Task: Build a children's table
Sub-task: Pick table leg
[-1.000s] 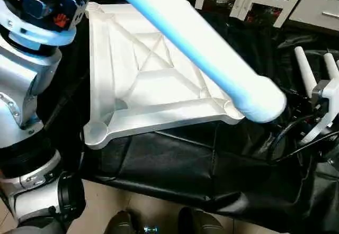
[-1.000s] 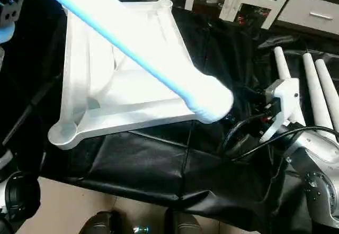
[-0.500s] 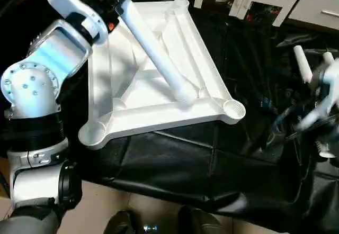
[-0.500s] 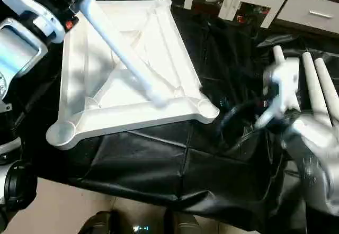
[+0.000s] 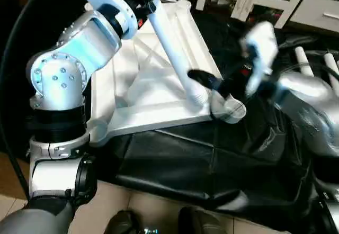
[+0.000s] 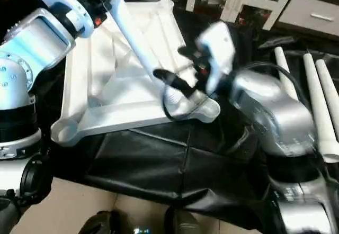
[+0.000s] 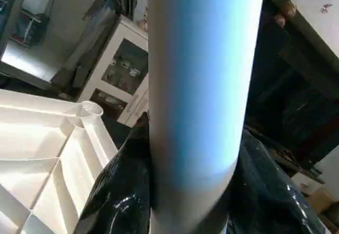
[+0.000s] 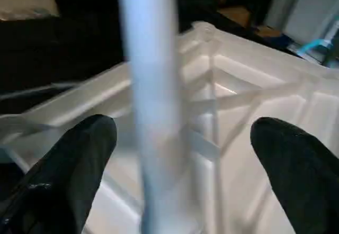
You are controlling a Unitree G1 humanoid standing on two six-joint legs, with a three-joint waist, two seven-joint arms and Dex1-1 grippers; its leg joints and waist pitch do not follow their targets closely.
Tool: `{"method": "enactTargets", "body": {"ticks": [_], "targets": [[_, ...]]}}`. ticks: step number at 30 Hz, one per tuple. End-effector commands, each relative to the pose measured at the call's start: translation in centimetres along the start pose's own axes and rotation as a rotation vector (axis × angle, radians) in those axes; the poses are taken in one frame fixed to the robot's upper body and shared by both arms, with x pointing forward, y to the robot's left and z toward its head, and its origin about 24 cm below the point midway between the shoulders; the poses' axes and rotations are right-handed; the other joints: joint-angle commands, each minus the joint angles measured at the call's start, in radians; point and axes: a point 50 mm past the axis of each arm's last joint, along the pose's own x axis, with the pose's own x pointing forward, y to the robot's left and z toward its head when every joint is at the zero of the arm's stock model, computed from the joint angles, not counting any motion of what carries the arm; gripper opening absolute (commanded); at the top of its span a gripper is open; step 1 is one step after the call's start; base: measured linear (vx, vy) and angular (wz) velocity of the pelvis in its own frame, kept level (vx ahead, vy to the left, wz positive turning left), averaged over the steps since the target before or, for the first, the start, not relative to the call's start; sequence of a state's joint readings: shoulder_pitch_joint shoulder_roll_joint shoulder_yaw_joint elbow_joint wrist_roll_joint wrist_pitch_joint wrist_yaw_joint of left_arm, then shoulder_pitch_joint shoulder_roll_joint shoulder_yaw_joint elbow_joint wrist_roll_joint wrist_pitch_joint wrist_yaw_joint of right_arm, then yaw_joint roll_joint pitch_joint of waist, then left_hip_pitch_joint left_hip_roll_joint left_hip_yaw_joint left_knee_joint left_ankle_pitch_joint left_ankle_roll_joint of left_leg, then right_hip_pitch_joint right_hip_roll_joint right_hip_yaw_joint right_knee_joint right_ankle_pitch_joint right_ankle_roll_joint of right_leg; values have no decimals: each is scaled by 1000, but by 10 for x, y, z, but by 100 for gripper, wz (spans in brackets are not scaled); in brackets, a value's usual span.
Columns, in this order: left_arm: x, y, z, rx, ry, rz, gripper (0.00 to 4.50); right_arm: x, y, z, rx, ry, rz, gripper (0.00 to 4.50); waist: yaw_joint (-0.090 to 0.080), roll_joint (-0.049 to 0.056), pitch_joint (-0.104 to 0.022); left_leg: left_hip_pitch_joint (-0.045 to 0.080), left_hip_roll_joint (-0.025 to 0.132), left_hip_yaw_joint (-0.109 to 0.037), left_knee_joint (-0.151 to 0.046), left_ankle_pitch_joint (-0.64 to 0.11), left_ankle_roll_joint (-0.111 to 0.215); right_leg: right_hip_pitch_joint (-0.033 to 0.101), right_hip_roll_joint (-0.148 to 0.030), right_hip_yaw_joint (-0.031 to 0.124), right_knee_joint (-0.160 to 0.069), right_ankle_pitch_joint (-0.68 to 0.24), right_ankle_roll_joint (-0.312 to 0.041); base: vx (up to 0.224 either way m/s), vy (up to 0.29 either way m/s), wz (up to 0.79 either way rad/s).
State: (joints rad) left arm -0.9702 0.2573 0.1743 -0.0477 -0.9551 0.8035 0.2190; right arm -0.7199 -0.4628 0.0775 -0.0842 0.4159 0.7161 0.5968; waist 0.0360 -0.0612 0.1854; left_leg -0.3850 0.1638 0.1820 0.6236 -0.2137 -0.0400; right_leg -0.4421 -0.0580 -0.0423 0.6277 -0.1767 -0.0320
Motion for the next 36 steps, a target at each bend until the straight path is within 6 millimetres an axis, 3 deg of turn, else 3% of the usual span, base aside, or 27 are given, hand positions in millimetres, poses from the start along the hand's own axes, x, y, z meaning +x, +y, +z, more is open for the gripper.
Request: {"method": "enactTargets", "body": {"ticks": [1,4,7,8,16,17,25,30,36], "targets": [[1,-12,2,20,-6,-36,161,10,-1,-3,7,63,-27,450,2,4,-102,21,50,-17,-56,144,80,80,-75,58,-35,76,-308,0,0,0],[1,-15,4,23,-13,-48,161,21,0,-6,23,94,-15,450,3,2,-103,20,50,-16,-56,132,75,82,-76,59,-36,69,-306,0,0,0],[2,-18,6,31,-18,-55,161,26,3,-5,47,93,26,450,5,4,-107,20,50,-16,-54,156,82,83,-75,59,-29,125,-309,0,0,0],[2,-19,6,33,-20,-56,161,28,5,-4,65,89,47,450,5,-2,-109,20,50,-15,-54,160,86,84,-75,58,-29,132,-312,0,0,0],[1,-25,6,38,-16,-87,161,32,8,-2,79,89,103,450,10,0,-111,18,51,-15,-51,172,104,84,-77,58,-25,141,-320,0,0,0],[1,-26,6,37,-16,-94,161,32,8,-2,82,91,104,423,11,-1,-112,19,51,-15,-51,172,103,84,-77,58,-25,141,-321,0,0,0],[0,-29,5,50,-7,-118,161,32,6,-2,87,89,114,359,14,1,-114,18,50,-15,-49,169,99,84,-76,57,-24,137,-320,0,0,0],[-2,-44,4,54,12,-217,161,31,7,-8,94,117,129,315,19,1,-117,19,51,-15,-47,181,105,83,-76,56,-20,157,-333,0,0,0],[-4,-49,3,79,20,-255,161,29,8,-16,99,171,149,251,24,0,-115,19,52,-14,-47,162,103,84,-76,57,-24,123,-323,0,0,0]]}}
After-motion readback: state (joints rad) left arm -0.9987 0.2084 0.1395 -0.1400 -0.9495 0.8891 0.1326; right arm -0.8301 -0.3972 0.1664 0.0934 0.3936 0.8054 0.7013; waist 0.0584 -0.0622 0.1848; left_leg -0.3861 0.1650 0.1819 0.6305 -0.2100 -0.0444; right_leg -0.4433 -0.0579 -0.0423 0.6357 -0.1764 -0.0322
